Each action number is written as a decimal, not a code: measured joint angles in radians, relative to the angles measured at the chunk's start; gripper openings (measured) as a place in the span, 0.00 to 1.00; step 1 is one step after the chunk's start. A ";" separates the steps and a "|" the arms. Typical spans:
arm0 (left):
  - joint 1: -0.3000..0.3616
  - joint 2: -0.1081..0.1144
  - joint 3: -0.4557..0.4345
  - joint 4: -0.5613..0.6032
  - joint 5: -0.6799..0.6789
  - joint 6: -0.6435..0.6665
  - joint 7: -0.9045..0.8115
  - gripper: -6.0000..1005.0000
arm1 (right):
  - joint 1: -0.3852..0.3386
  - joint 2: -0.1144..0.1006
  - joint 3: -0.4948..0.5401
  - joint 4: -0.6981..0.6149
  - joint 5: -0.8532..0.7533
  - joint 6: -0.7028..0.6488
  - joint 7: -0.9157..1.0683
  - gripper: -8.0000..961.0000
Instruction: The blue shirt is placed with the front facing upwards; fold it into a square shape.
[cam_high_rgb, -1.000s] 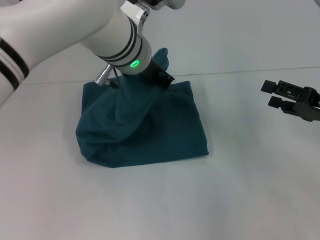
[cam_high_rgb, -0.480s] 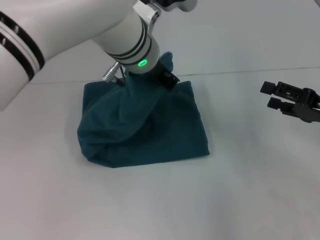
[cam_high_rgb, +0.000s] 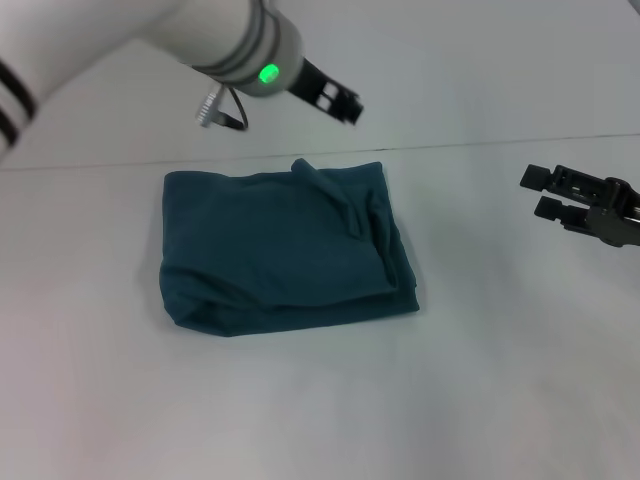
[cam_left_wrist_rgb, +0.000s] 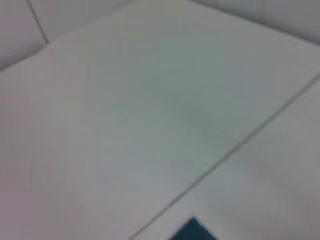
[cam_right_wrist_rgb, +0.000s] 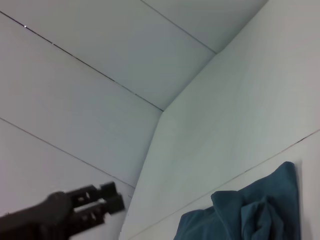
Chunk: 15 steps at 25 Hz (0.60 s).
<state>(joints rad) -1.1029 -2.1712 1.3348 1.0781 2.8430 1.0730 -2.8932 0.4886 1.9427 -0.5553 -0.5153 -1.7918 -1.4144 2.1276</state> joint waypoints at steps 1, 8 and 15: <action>0.014 -0.001 -0.018 0.020 -0.006 0.003 -0.001 0.43 | 0.000 0.000 0.000 0.000 -0.001 0.001 0.000 0.92; 0.146 0.005 -0.230 0.116 -0.136 0.025 -0.006 0.65 | 0.004 -0.002 0.000 0.000 -0.011 0.006 0.000 0.92; 0.312 0.021 -0.431 0.116 -0.402 0.059 0.041 0.70 | 0.004 -0.011 -0.002 0.000 -0.015 0.006 0.005 0.92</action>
<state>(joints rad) -0.7906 -2.1499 0.9035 1.1937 2.4408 1.1325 -2.8524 0.4926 1.9321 -0.5572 -0.5154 -1.8072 -1.4082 2.1321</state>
